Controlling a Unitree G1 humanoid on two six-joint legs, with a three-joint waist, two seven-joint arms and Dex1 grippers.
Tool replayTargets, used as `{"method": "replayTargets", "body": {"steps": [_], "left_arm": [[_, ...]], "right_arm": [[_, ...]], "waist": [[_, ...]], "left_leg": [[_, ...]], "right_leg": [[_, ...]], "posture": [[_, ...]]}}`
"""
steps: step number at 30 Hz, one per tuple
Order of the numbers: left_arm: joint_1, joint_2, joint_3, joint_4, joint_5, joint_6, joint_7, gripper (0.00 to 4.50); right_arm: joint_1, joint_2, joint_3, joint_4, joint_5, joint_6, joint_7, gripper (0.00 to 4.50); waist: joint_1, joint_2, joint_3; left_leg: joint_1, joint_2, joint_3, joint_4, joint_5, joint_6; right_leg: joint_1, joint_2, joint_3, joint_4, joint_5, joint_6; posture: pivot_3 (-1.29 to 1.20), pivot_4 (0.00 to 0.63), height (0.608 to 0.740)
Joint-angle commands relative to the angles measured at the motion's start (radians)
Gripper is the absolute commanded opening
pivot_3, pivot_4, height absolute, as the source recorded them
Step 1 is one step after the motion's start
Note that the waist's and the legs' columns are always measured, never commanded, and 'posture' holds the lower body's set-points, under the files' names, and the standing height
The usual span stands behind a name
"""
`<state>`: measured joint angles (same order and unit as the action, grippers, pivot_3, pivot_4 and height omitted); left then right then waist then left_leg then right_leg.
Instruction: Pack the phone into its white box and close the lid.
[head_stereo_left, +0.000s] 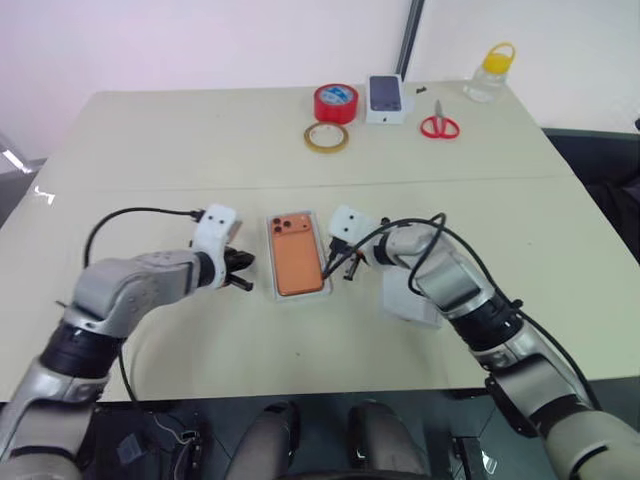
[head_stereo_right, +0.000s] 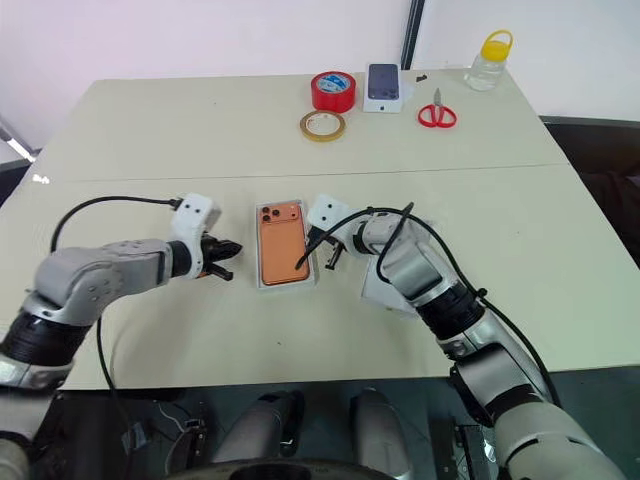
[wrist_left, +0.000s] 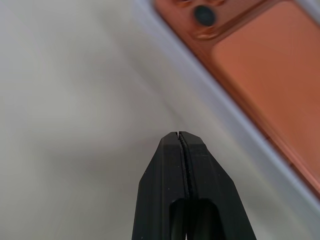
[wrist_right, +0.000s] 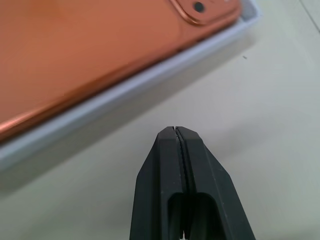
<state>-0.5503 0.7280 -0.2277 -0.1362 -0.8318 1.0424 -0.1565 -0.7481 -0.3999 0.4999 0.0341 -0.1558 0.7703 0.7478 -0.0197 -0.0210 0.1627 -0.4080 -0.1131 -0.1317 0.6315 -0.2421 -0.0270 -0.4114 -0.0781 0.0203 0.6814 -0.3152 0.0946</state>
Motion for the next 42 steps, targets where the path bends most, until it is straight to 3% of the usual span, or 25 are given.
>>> {"method": "replayTargets", "body": {"steps": [1,6,20,27,42], "left_arm": [[-0.050,-0.035,-0.046,0.006,0.081,0.018,-0.082,0.04],[-0.079,-0.100,-0.091,-0.002,0.148,0.042,-0.173,0.04],[-0.140,-0.379,-0.194,-0.052,0.233,0.145,-0.310,0.04],[-0.137,-0.413,-0.195,-0.052,0.271,0.162,-0.346,0.04],[-0.118,-0.406,-0.109,-0.010,0.338,0.158,-0.356,0.04]], "right_arm": [[-0.030,0.019,0.012,-0.011,-0.017,-0.020,-0.002,0.00],[-0.005,0.007,0.019,-0.078,-0.019,0.000,0.024,0.00],[0.183,-0.220,-0.062,-0.464,0.022,0.220,0.101,0.00],[0.230,-0.275,-0.081,-0.545,0.037,0.296,0.100,0.00],[0.225,-0.337,-0.098,-0.499,0.034,0.268,0.087,0.00]], "waist": [[0.000,0.000,0.000],[0.003,0.000,0.000],[0.013,0.000,0.000],[0.010,0.000,0.000],[0.010,0.000,0.000]], "left_leg": [[0.000,0.000,0.000,0.000,0.000,0.000],[0.000,0.000,0.000,0.000,0.000,0.000],[0.000,-0.001,-0.001,0.003,-0.001,0.002],[0.000,-0.001,-0.001,0.003,-0.001,0.002],[0.000,-0.001,-0.001,0.004,-0.001,0.002]], "right_leg": [[0.000,0.000,0.000,0.000,0.000,0.000],[0.000,0.000,0.000,0.000,0.000,0.000],[0.003,-0.001,-0.002,-0.001,0.000,0.001],[0.003,-0.001,-0.002,-0.001,0.000,0.001],[0.003,-0.001,-0.002,0.000,0.000,0.001]], "posture": [[0.00,0.150,0.740],[0.00,0.150,0.740],[0.00,0.150,0.740],[0.00,0.150,0.740],[0.00,0.150,0.740]]}}
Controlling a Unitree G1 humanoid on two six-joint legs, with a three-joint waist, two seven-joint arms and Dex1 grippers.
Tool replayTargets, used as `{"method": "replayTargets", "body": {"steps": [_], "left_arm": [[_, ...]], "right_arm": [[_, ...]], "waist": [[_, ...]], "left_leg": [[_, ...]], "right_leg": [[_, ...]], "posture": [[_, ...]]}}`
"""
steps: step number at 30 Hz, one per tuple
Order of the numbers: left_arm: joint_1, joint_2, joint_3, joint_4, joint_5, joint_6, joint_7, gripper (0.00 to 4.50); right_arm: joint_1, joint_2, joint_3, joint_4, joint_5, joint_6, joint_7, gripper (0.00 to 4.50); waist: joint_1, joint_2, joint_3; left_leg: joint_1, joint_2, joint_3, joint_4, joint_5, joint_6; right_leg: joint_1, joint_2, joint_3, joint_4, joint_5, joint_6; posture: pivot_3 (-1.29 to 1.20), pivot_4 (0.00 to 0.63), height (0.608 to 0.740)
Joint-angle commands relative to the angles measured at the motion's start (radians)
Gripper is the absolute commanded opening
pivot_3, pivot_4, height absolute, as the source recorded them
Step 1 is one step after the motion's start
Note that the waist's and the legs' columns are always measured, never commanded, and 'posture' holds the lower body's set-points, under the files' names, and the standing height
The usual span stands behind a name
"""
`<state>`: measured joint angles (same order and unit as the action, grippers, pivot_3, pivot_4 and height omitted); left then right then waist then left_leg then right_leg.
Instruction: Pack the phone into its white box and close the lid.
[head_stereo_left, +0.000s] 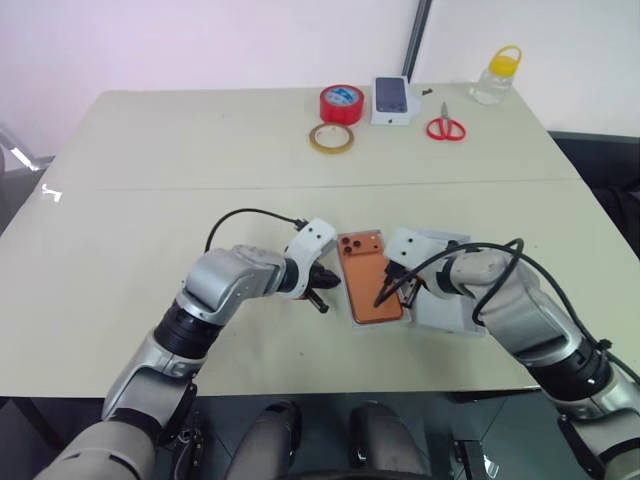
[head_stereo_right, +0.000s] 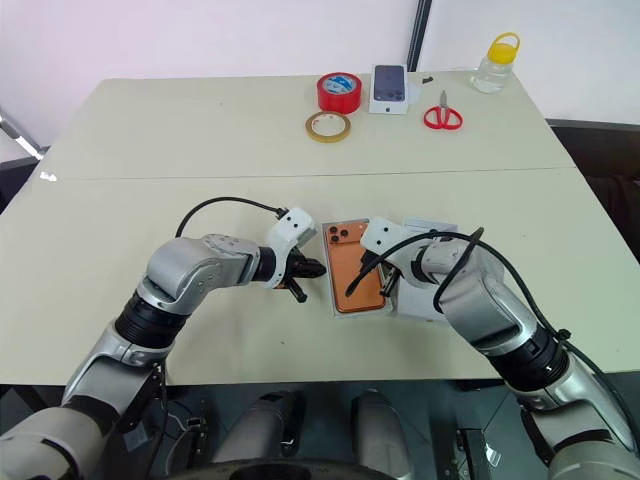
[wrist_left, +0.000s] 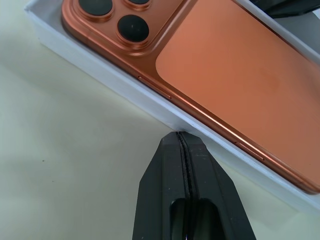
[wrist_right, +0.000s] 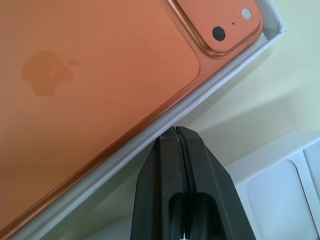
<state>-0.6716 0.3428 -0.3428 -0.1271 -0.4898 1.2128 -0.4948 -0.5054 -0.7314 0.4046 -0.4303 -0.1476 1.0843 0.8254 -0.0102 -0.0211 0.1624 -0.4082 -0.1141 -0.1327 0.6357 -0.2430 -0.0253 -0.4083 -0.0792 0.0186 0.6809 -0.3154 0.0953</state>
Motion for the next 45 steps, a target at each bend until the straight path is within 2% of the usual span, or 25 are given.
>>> {"method": "replayTargets", "body": {"steps": [1,6,7,9,15,20,25,31,39,40,41,45], "left_arm": [[0.008,-0.017,0.011,-0.021,-0.002,-0.011,-0.017,0.04],[0.024,0.000,0.040,-0.033,-0.004,-0.004,-0.019,0.04],[0.030,0.007,0.047,-0.040,-0.007,-0.001,-0.022,0.01],[0.047,0.026,0.063,-0.055,-0.010,0.000,-0.028,0.00],[0.133,0.113,0.146,-0.092,-0.006,-0.091,-0.082,0.00],[0.238,0.188,0.250,-0.121,0.019,-0.394,-0.197,0.00],[0.311,0.278,0.234,-0.138,0.076,-0.672,-0.369,0.00],[0.366,0.346,0.207,-0.140,0.114,-0.861,-0.531,0.00],[0.376,0.318,0.190,-0.137,0.130,-0.867,-0.531,0.00],[0.380,0.312,0.192,-0.145,0.126,-0.862,-0.529,0.00],[0.382,0.307,0.193,-0.150,0.124,-0.858,-0.527,0.00],[0.397,0.296,0.196,-0.172,0.116,-0.841,-0.520,0.00]], "right_arm": [[-0.017,-0.015,-0.003,-0.026,0.022,-0.057,0.007,0.00],[-0.035,-0.040,-0.042,0.007,0.042,-0.088,0.011,0.00],[-0.042,-0.043,-0.057,0.012,0.053,-0.089,0.017,0.25],[-0.055,-0.057,-0.087,0.014,0.077,-0.091,0.032,0.90],[-0.107,-0.126,-0.192,0.028,0.137,-0.075,0.062,3.85],[-0.125,-0.088,-0.300,0.036,0.258,0.221,0.053,3.85],[-0.162,0.014,-0.374,0.051,0.328,0.511,-0.033,3.85],[-0.113,0.130,-0.419,0.076,0.409,0.530,-0.211,3.85],[-0.042,0.217,-0.458,0.056,0.555,0.530,-0.511,3.85],[-0.036,0.222,-0.462,0.051,0.585,0.530,-0.547,3.30],[-0.033,0.223,-0.466,0.050,0.616,0.530,-0.579,3.02],[-0.060,0.212,-0.492,0.084,0.756,0.530,-0.702,1.13]], "waist": [[0.000,0.000,0.000],[-0.001,0.000,0.000],[-0.001,0.000,0.000],[-0.004,0.000,0.000],[-0.004,0.000,0.000],[0.000,0.000,0.000],[-0.001,0.000,0.000],[-0.001,0.001,0.000],[-0.006,0.001,0.000],[-0.007,0.001,0.000],[-0.007,0.001,0.000],[-0.006,0.001,0.000]], "left_leg": [[0.000,0.000,0.000,0.000,0.000,0.000],[0.000,0.000,0.000,0.000,0.000,0.000],[0.000,0.000,0.000,0.000,0.000,0.000],[0.000,0.000,0.000,0.000,0.000,0.000],[0.000,0.001,0.000,0.000,0.000,0.000],[0.000,0.001,0.000,0.000,0.000,0.000],[0.000,0.001,0.000,0.000,0.000,0.000],[0.000,0.001,0.001,-0.002,0.000,0.001],[0.000,0.001,0.001,-0.002,-0.001,0.002],[0.000,0.001,0.001,-0.002,-0.001,0.002],[0.000,0.001,0.001,-0.001,-0.001,0.003],[0.000,0.001,0.001,-0.001,-0.002,0.003]], "right_leg": [[0.000,0.000,0.000,0.000,0.000,0.000],[0.000,0.000,0.000,0.000,0.000,0.000],[0.000,0.000,0.000,0.000,0.000,0.000],[0.000,0.000,0.000,0.000,0.000,0.000],[0.000,0.001,0.000,0.001,0.000,0.000],[0.000,0.000,0.000,0.000,0.000,0.000],[0.000,0.000,0.000,0.000,0.000,-0.001],[-0.001,0.000,0.000,-0.001,0.000,-0.001],[-0.001,0.000,0.000,0.000,0.000,-0.001],[-0.001,0.000,0.000,0.000,0.000,-0.001],[0.000,0.000,0.000,0.000,0.000,-0.001],[0.000,0.000,0.000,0.000,0.000,-0.001]], "posture": [[0.00,0.150,0.740],[0.00,0.150,0.740],[0.00,0.150,0.740],[0.00,0.150,0.740],[0.00,0.150,0.740],[0.00,0.150,0.740],[0.00,0.150,0.740],[0.00,0.150,0.740],[0.00,0.150,0.740],[0.00,0.150,0.740],[0.00,0.150,0.740],[0.00,0.150,0.740]]}}
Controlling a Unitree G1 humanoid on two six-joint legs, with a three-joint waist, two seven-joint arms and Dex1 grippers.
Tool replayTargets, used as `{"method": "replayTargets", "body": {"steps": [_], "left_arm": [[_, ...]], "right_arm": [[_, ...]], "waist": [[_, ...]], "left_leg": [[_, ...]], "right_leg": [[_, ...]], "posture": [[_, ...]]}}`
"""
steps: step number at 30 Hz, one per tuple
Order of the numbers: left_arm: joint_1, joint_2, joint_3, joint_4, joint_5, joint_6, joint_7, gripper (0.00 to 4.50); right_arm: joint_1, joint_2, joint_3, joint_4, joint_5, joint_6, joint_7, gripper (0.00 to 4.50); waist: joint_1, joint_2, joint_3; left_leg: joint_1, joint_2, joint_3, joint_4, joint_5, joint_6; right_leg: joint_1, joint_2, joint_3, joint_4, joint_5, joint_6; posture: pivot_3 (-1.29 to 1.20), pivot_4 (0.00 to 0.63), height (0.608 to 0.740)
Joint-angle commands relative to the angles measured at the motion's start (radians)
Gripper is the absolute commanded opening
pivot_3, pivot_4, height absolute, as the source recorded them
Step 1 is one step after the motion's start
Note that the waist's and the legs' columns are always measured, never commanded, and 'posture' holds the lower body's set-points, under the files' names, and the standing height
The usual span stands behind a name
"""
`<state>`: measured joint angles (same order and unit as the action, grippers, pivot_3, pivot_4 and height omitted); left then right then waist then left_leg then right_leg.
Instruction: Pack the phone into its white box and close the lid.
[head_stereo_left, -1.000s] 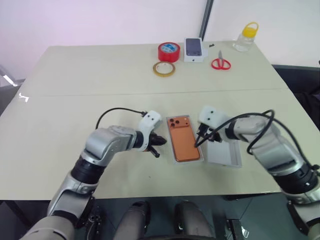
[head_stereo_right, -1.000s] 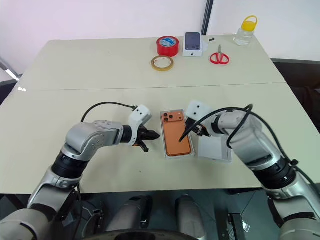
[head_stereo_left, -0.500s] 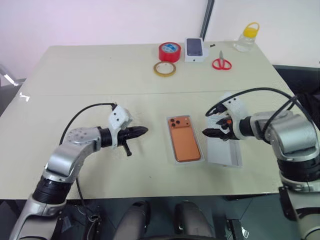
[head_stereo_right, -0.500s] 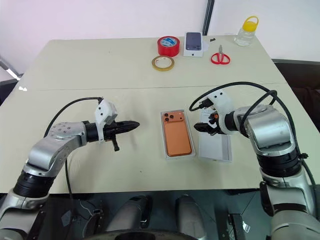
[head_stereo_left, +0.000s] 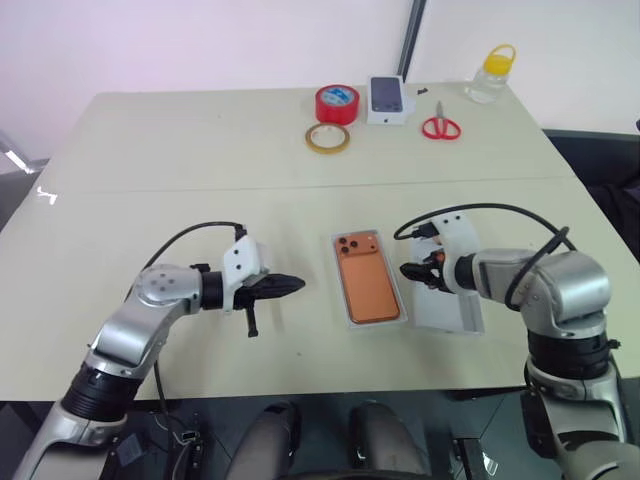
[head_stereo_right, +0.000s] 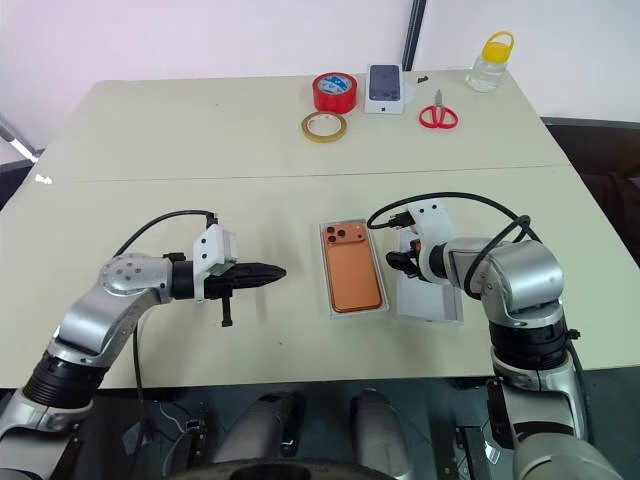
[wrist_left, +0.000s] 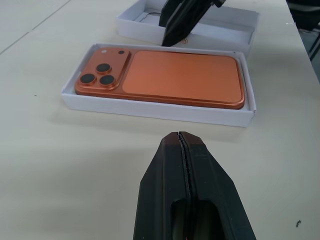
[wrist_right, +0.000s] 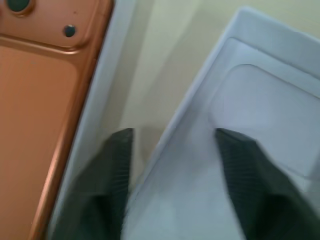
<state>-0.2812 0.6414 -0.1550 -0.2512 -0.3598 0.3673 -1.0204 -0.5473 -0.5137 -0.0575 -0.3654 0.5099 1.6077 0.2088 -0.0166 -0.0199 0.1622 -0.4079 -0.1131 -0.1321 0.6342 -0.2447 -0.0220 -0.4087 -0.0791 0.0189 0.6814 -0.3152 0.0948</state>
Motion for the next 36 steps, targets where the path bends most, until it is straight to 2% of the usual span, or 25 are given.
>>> {"method": "replayTargets", "body": {"steps": [1,2,3,4,9,14,15,18,21,23,25,26,29,32,36], "left_arm": [[0.010,-0.003,0.009,-0.050,-0.013,0.006,0.007,0.00],[0.012,-0.004,0.010,-0.052,-0.014,0.007,0.008,0.00],[0.014,-0.006,0.012,-0.056,-0.016,0.010,0.011,0.00],[0.015,-0.008,0.014,-0.058,-0.018,0.013,0.013,0.00],[0.014,-0.017,0.027,-0.054,-0.019,0.020,0.028,0.00],[0.005,-0.037,0.086,-0.017,-0.023,0.019,0.090,0.00],[-0.009,-0.050,0.122,0.008,-0.036,0.033,0.124,0.00],[-0.055,-0.081,0.207,0.077,-0.054,0.054,0.212,0.00],[-0.084,-0.087,0.241,0.115,-0.051,0.056,0.243,0.00],[-0.092,-0.082,0.247,0.126,-0.047,0.051,0.245,0.00],[-0.099,-0.072,0.256,0.134,-0.048,0.048,0.240,0.00],[-0.102,-0.066,0.260,0.139,-0.047,0.047,0.239,0.00],[-0.108,-0.054,0.264,0.149,-0.044,0.041,0.239,0.00],[-0.110,-0.054,0.261,0.133,-0.060,0.062,0.233,0.00],[-0.082,-0.045,0.213,0.077,-0.068,0.082,0.184,0.00]], "right_arm": [[-0.026,-0.013,-0.032,0.030,0.133,0.007,-0.116,1.13],[-0.032,-0.023,-0.030,0.037,0.163,0.007,-0.145,1.13],[-0.034,-0.048,-0.016,0.040,0.195,0.007,-0.168,0.40],[-0.034,-0.072,0.001,0.041,0.222,0.007,-0.189,0.14],[-0.052,-0.100,-0.006,0.080,0.366,0.007,-0.324,0.06],[-0.187,0.022,-0.192,0.150,0.408,0.007,-0.422,0.06],[-0.242,0.077,-0.267,0.166,0.440,0.007,-0.418,0.06],[-0.360,0.267,-0.473,0.253,0.627,0.007,-0.494,0.06],[-0.381,0.416,-0.552,0.315,0.861,-0.015,-0.663,0.06],[-0.341,0.440,-0.489,0.335,1.079,-0.117,-0.836,0.06],[-0.265,0.459,-0.354,0.323,1.353,-0.313,-1.055,0.06],[-0.233,0.493,-0.308,0.304,1.423,-0.382,-1.125,0.06],[-0.159,0.609,-0.235,0.232,1.462,-0.492,-1.235,0.06],[-0.090,0.673,-0.168,0.176,1.462,-0.526,-1.286,0.06],[-0.038,0.647,-0.101,0.171,1.462,-0.521,-1.277,0.06]], "waist": [[0.000,0.000,0.000],[0.000,0.000,0.000],[0.000,0.000,0.000],[0.001,0.000,0.000],[-0.002,0.000,0.000],[-0.006,0.001,0.000],[-0.004,0.001,0.000],[-0.007,0.001,0.000],[-0.007,0.001,0.000],[-0.006,0.001,0.000],[-0.004,0.001,0.000],[-0.006,0.001,0.000],[-0.030,0.002,0.000],[-0.050,0.002,0.000],[-0.055,0.002,0.000]], "left_leg": [[0.000,0.000,0.000,0.000,0.000,0.000],[0.000,0.000,0.000,0.000,0.000,0.000],[0.000,0.000,0.000,0.000,0.000,0.001],[0.000,0.000,0.000,0.000,-0.001,0.001],[0.000,0.000,0.000,0.000,-0.001,0.002],[0.000,0.000,0.001,0.000,-0.001,0.002],[0.000,0.000,0.001,0.000,-0.001,0.002],[0.000,0.001,0.001,0.000,-0.001,0.002],[0.000,0.002,0.001,0.000,0.000,0.001],[0.000,0.001,0.001,0.000,0.001,-0.002],[-0.001,0.000,0.001,0.001,0.001,-0.002],[-0.001,0.000,0.001,0.001,0.001,-0.001],[-0.001,0.001,0.001,0.002,0.001,-0.001],[0.000,0.001,0.001,0.000,0.001,-0.001],[0.000,0.001,0.001,0.000,0.001,0.000]], "right_leg": [[0.000,0.000,0.000,0.000,0.000,0.000],[0.000,0.000,0.000,0.000,0.000,0.000],[0.000,0.000,0.000,0.000,0.000,0.000],[0.000,0.000,0.000,0.000,0.000,0.000],[0.000,0.000,0.000,0.000,0.000,0.000],[0.000,0.000,0.001,0.001,0.000,0.000],[0.000,0.001,0.000,0.001,0.000,0.000],[-0.001,0.001,0.000,0.001,0.000,0.000],[-0.001,0.002,0.000,0.001,0.000,0.000],[-0.001,0.001,0.000,0.001,0.000,0.000],[-0.001,0.000,0.000,0.001,0.000,0.000],[0.000,0.000,0.000,0.001,0.000,0.000],[-0.001,0.000,0.000,0.002,0.000,0.000],[-0.003,0.001,0.001,0.005,0.000,0.000],[-0.003,0.002,0.001,0.005,0.000,0.000]], "posture": [[0.00,0.150,0.740],[0.00,0.150,0.740],[0.00,0.150,0.740],[0.00,0.150,0.740],[0.00,0.150,0.740],[0.00,0.150,0.740],[0.00,0.150,0.740],[0.00,0.150,0.740],[0.00,0.150,0.740],[0.00,0.150,0.740],[0.00,0.150,0.740],[0.00,0.150,0.740],[0.00,0.150,0.740],[0.00,0.150,0.740],[0.00,0.150,0.740]]}}
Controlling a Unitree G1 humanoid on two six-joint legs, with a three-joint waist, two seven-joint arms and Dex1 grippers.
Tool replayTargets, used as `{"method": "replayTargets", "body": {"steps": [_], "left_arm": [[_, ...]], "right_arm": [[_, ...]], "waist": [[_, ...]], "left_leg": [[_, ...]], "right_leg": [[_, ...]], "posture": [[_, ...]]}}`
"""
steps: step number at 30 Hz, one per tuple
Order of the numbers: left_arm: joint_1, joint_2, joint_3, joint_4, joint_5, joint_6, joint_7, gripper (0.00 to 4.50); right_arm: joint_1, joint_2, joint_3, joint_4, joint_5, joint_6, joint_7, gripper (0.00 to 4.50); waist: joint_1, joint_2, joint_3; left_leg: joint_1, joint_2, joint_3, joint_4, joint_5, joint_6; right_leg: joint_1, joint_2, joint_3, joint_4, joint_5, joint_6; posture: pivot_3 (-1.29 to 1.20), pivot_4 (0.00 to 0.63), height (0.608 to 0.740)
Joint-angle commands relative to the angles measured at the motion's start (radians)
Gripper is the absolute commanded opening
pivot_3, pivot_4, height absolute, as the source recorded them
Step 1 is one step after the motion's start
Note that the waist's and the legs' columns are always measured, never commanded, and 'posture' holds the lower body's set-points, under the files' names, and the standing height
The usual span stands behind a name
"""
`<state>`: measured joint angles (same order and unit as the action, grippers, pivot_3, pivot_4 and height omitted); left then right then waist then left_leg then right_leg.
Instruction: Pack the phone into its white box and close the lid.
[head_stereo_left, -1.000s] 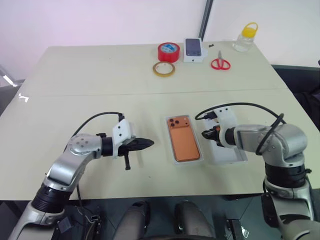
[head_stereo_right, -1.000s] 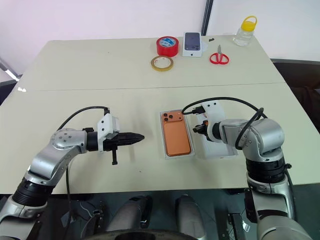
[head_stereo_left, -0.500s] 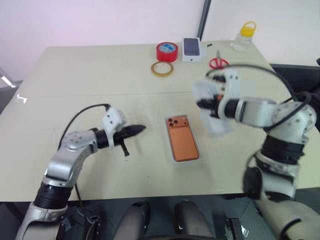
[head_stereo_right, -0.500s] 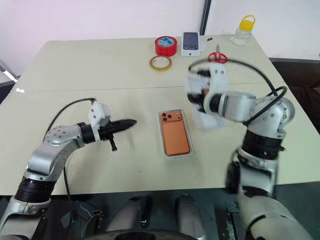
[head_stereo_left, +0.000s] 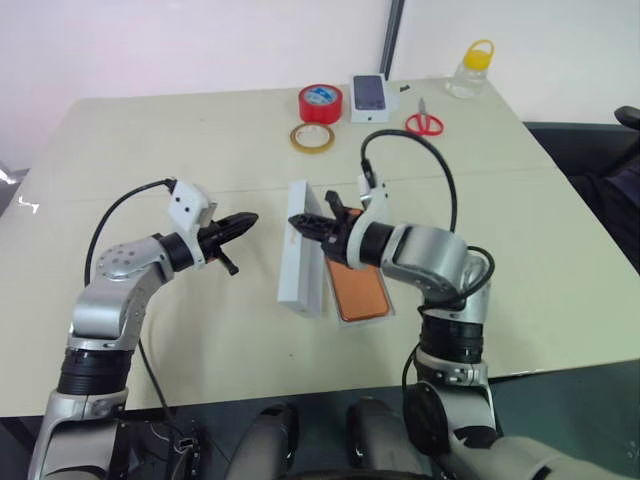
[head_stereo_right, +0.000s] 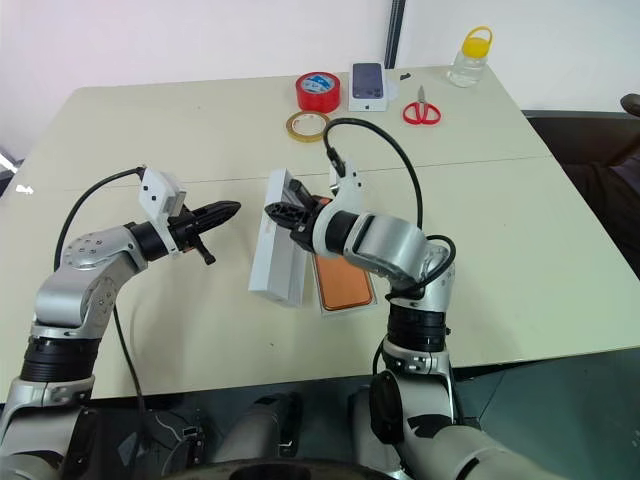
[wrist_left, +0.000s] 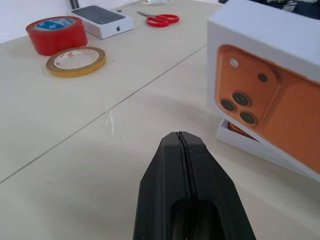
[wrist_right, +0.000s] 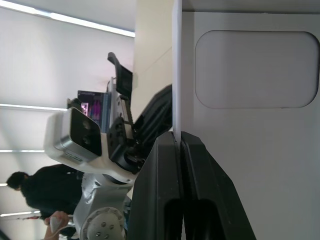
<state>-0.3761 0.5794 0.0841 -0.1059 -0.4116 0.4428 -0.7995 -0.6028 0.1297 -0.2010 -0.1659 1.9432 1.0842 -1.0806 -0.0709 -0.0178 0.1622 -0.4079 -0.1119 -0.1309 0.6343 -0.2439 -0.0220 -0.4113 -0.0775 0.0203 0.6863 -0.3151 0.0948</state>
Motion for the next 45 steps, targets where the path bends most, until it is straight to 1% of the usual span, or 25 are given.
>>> {"method": "replayTargets", "body": {"steps": [1,5,6,7,9,10,13,14,16,18,23,25,27,32,35,37,40,42,45], "left_arm": [[0.023,0.022,-0.041,-0.081,-0.014,0.009,-0.052,0.00],[0.050,0.035,-0.085,-0.115,-0.024,0.024,-0.101,0.00],[0.052,0.034,-0.095,-0.122,-0.027,0.030,-0.107,0.00],[0.052,0.031,-0.104,-0.129,-0.029,0.035,-0.111,0.00],[0.048,0.025,-0.126,-0.140,-0.031,0.047,-0.119,0.00],[0.046,0.021,-0.136,-0.144,-0.031,0.054,-0.121,0.00],[0.042,0.009,-0.166,-0.153,-0.024,0.060,-0.129,0.00],[0.040,0.003,-0.176,-0.155,-0.022,0.063,-0.128,0.00],[0.038,-0.009,-0.204,-0.165,-0.020,0.070,-0.133,0.00],[0.037,-0.018,-0.229,-0.179,-0.018,0.072,-0.137,0.00],[0.021,-0.042,-0.269,-0.192,-0.015,0.088,-0.131,0.00],[0.016,-0.049,-0.283,-0.187,-0.005,0.087,-0.127,0.00],[0.009,-0.056,-0.293,-0.175,0.005,0.084,-0.123,0.00],[-0.002,-0.076,-0.304,-0.151,0.036,0.074,-0.093,0.00],[-0.011,-0.074,-0.266,-0.139,0.031,0.080,-0.078,0.00],[-0.014,-0.062,-0.234,-0.141,0.014,0.093,-0.074,0.00],[-0.001,0.001,-0.180,-0.155,-0.003,0.106,-0.100,0.00],[0.012,0.052,-0.177,-0.163,0.001,0.116,-0.125,0.00],[0.020,0.110,-0.207,-0.165,0.015,0.141,-0.156,0.00]], "right_arm": [[0.023,-0.017,0.051,-0.018,0.029,0.012,0.024,0.06],[0.021,-0.118,0.068,0.044,0.029,0.062,0.101,0.06],[0.017,-0.140,0.073,0.056,0.029,0.072,0.120,0.61],[0.013,-0.164,0.080,0.067,0.029,0.081,0.140,0.89],[-0.002,-0.219,0.095,0.084,0.029,0.099,0.182,1.91],[-0.012,-0.249,0.102,0.089,0.029,0.108,0.204,2.35],[-0.055,-0.357,0.121,0.091,0.029,0.128,0.281,3.85],[-0.071,-0.402,0.134,0.090,0.029,0.137,0.309,4.27],[-0.106,-0.515,0.169,0.081,0.029,0.160,0.356,4.27],[-0.135,-0.603,0.192,0.070,-0.013,0.182,0.426,4.27],[-0.176,-0.752,0.204,0.047,-0.172,0.215,0.634,4.27],[-0.168,-0.836,0.223,0.015,-0.309,0.240,0.743,4.27],[-0.157,-0.895,0.245,0.001,-0.429,0.239,0.838,4.27],[-0.138,-0.975,0.297,-0.034,-0.693,0.189,1.043,4.27],[-0.136,-1.052,0.359,-0.093,-0.879,0.105,1.206,4.27],[-0.124,-1.090,0.390,-0.121,-0.970,0.055,1.301,4.27],[-0.090,-1.161,0.446,-0.177,-1.120,-0.044,1.447,3.48],[-0.071,-1.194,0.484,-0.211,-1.207,-0.097,1.530,2.39],[-0.056,-1.202,0.516,-0.237,-1.298,-0.148,1.618,0.85]], "waist": [[-0.001,0.000,0.000],[0.002,0.001,0.000],[0.002,0.001,0.000],[0.003,0.001,0.000],[0.003,0.001,0.000],[0.003,0.001,0.000],[0.004,0.001,0.000],[0.004,0.001,0.000],[0.004,0.001,0.000],[0.006,0.001,0.000],[0.010,0.001,0.000],[0.016,0.001,0.000],[0.027,0.001,0.000],[0.030,0.000,0.000],[0.031,0.000,0.001],[0.031,0.000,0.001],[0.030,0.000,0.001],[0.030,0.000,0.001],[0.032,0.000,0.001]], "left_leg": [[0.000,0.000,0.000,0.000,0.000,0.000],[0.000,0.000,0.000,0.000,0.000,0.001],[0.000,0.000,0.000,0.000,-0.001,0.001],[0.000,0.000,0.000,0.000,-0.001,0.002],[0.000,0.000,0.000,0.000,-0.002,0.003],[0.000,0.000,0.000,0.000,-0.002,0.003],[0.000,0.000,0.000,0.000,-0.002,0.003],[0.000,0.000,0.000,0.000,-0.002,0.003],[0.000,0.000,0.000,0.000,-0.002,0.003],[0.000,0.000,0.000,0.000,-0.002,0.004],[0.000,0.000,0.000,0.000,-0.003,0.005],[0.000,0.000,0.000,0.000,-0.003,0.005],[0.000,0.000,0.001,0.001,-0.003,0.005],[-0.001,0.000,0.001,0.002,-0.003,0.006],[-0.001,0.000,0.001,0.002,-0.003,0.006],[-0.001,0.000,0.001,0.002,-0.003,0.006],[-0.001,0.000,0.001,0.002,-0.003,0.006],[-0.001,0.000,0.001,0.002,-0.003,0.006],[-0.001,0.000,0.001,0.002,-0.003,0.006]], "right_leg": [[0.000,0.000,0.000,0.000,0.000,0.000],[0.000,0.000,0.000,0.000,0.000,0.000],[0.000,0.000,0.000,-0.001,0.000,0.000],[0.000,0.000,0.000,-0.001,0.000,0.000],[0.001,0.000,0.000,-0.001,0.000,0.000],[0.001,0.000,0.000,-0.001,0.000,0.000],[0.001,0.000,0.000,-0.001,0.000,0.000],[0.001,0.000,0.000,-0.001,0.000,0.000],[0.001,0.000,0.000,-0.001,0.000,0.000],[0.002,0.000,0.000,-0.002,0.000,0.000],[0.002,0.000,0.000,-0.003,0.000,0.000],[0.002,0.000,0.000,-0.003,0.000,0.000],[0.002,0.000,-0.001,-0.004,0.000,0.000],[0.003,0.000,-0.001,-0.004,0.000,0.000],[0.003,0.000,-0.001,-0.004,0.000,0.000],[0.003,0.000,-0.001,-0.005,0.000,0.000],[0.002,0.000,-0.001,-0.004,0.000,0.000],[0.002,0.000,-0.001,-0.004,0.000,0.000],[0.003,-0.001,-0.001,-0.005,0.000,0.000]], "posture": [[0.00,0.150,0.740],[0.00,0.150,0.740],[0.00,0.150,0.740],[0.00,0.150,0.740],[0.00,0.150,0.740],[0.00,0.150,0.740],[0.00,0.150,0.740],[0.00,0.150,0.740],[0.00,0.150,0.740],[0.00,0.150,0.740],[0.00,0.150,0.740],[0.00,0.150,0.740],[0.00,0.150,0.740],[0.00,0.150,0.740],[0.00,0.150,0.740],[0.00,0.150,0.740],[0.00,0.150,0.740],[0.00,0.150,0.740],[0.00,0.150,0.740]]}}
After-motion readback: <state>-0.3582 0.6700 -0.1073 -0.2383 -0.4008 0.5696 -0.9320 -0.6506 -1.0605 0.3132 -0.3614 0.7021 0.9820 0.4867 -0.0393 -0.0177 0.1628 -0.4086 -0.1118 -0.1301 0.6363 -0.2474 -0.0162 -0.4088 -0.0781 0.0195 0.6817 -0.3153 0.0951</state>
